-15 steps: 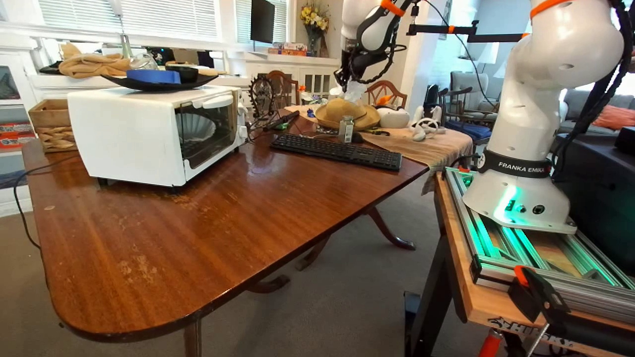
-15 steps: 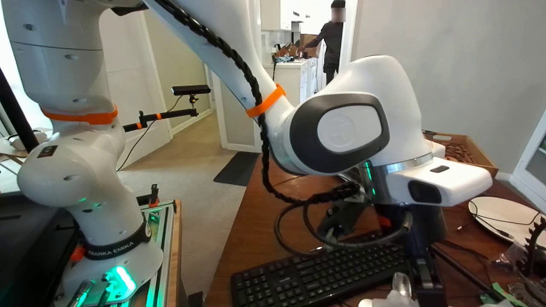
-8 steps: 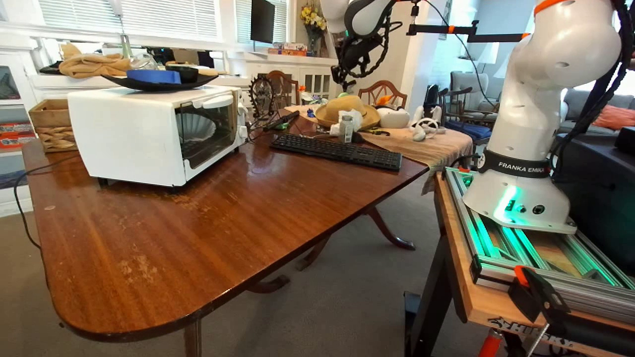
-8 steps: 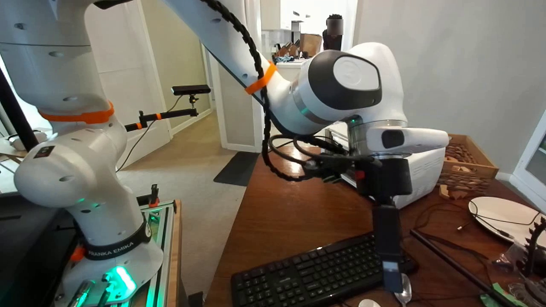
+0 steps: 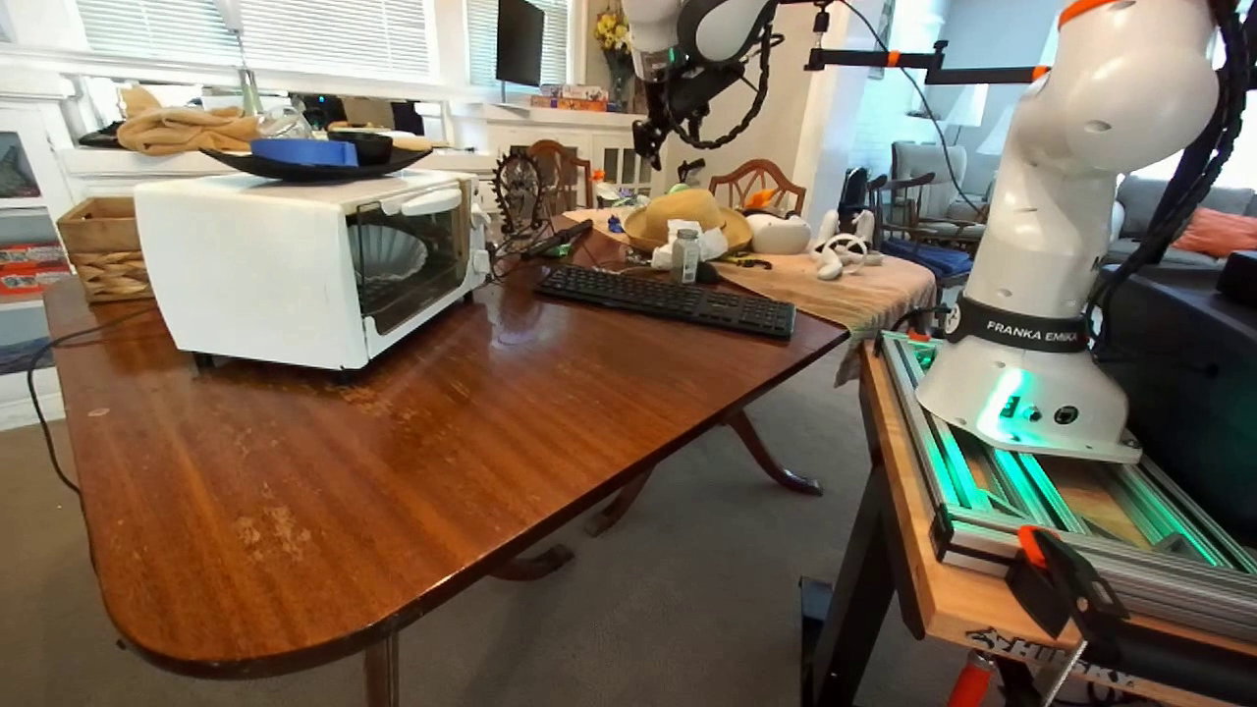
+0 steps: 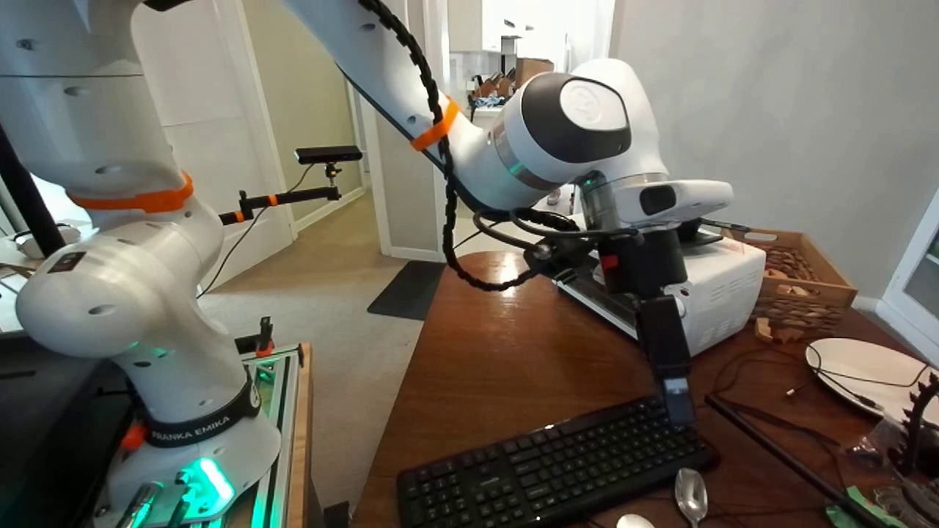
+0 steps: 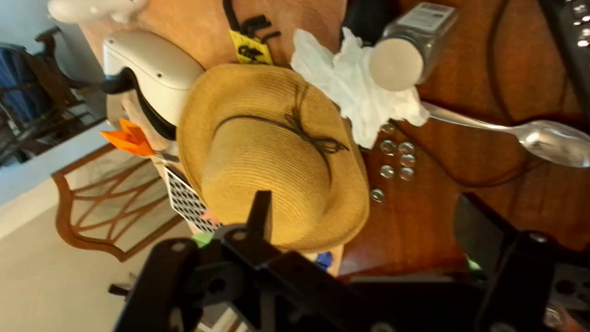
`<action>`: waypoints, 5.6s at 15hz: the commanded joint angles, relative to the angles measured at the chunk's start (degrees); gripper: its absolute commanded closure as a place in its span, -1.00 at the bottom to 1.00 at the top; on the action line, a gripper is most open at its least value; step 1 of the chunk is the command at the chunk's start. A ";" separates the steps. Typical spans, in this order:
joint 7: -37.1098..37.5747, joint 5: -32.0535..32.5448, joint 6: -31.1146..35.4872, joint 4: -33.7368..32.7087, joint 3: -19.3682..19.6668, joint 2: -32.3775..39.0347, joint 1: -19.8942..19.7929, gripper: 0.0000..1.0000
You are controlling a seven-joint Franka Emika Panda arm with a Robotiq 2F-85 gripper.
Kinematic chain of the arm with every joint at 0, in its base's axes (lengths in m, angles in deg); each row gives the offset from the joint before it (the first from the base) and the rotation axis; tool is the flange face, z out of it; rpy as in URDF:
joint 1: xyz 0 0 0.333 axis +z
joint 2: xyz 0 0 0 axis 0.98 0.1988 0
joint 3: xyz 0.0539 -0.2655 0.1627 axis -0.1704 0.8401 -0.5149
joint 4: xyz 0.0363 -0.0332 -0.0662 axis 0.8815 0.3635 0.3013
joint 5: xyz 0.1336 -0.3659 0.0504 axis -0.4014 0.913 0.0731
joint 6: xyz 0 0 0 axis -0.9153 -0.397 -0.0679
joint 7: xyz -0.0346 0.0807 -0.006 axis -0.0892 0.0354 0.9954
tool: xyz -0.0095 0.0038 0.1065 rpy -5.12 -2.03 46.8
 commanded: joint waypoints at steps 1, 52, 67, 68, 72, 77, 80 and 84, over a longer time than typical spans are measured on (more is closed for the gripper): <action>-4.74 0.21 4.97 5.44 -4.23 -5.28 0.19 -1.00; 74.34 -26.88 19.01 -0.78 -21.36 3.38 6.63 -1.00; 62.28 -44.35 19.42 -10.59 -17.96 14.00 10.36 -1.00; 62.02 -44.54 19.67 -10.26 -17.71 14.18 10.62 -1.00; 60.97 -45.08 21.24 -10.36 -17.07 15.08 11.23 -1.00; 61.27 -45.19 19.04 -8.96 -16.77 14.35 12.32 -1.00; 61.72 -45.88 19.39 -4.89 -17.08 12.82 12.93 -1.00; 62.31 -48.26 20.23 0.32 -17.77 12.19 13.93 -1.00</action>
